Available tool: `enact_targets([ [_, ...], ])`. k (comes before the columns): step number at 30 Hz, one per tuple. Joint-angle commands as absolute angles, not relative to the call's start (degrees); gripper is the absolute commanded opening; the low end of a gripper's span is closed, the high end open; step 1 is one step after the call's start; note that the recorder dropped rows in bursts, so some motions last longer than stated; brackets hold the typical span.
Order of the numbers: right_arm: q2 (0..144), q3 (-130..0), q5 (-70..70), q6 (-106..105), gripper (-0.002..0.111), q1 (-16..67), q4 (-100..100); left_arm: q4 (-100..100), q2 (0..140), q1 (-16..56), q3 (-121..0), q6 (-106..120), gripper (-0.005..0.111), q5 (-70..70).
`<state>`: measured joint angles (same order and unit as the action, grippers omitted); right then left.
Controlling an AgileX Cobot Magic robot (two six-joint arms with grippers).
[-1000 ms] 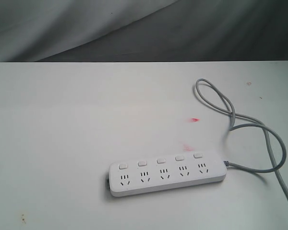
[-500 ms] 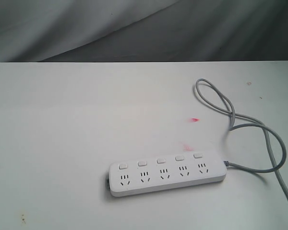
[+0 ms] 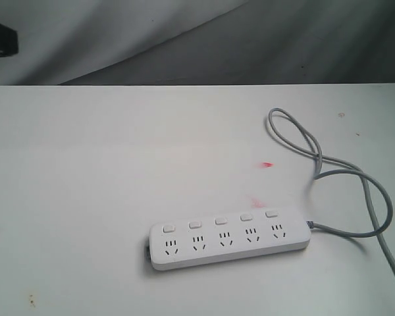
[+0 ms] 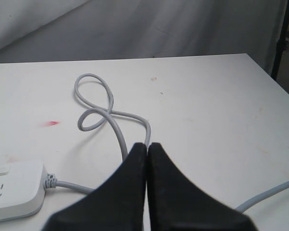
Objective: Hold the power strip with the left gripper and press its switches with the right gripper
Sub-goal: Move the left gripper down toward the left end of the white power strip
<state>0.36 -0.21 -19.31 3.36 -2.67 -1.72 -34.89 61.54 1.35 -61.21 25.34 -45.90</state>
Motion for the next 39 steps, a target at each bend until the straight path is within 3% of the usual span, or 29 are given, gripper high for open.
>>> enact_targets([
  [1, 0.00, 0.00, -18.96, 3.43, 0.000, -2.90, -1.99, -40.09, 67.56, 1.64, -61.67, 54.37, 0.000, -51.34],
  [9, 0.00, 0.00, -18.96, 3.43, 0.000, -2.90, -1.99, -40.22, 76.78, 0.47, -61.67, 92.10, 0.000, -61.75],
  [15, 0.00, 0.00, -18.96, 3.43, 0.000, -2.90, -1.99, -48.42, 82.59, -5.14, -61.67, 109.57, 0.000, -64.32],
  [25, 0.00, 0.00, -18.96, 3.43, 0.000, -2.90, -1.99, -62.18, 90.33, -14.40, -61.67, 111.69, 0.000, -67.82],
  [39, 0.00, 0.00, -18.84, 3.43, 0.000, -2.90, -1.99, -52.57, 98.53, -13.54, -61.67, 119.94, 0.002, -69.96],
])
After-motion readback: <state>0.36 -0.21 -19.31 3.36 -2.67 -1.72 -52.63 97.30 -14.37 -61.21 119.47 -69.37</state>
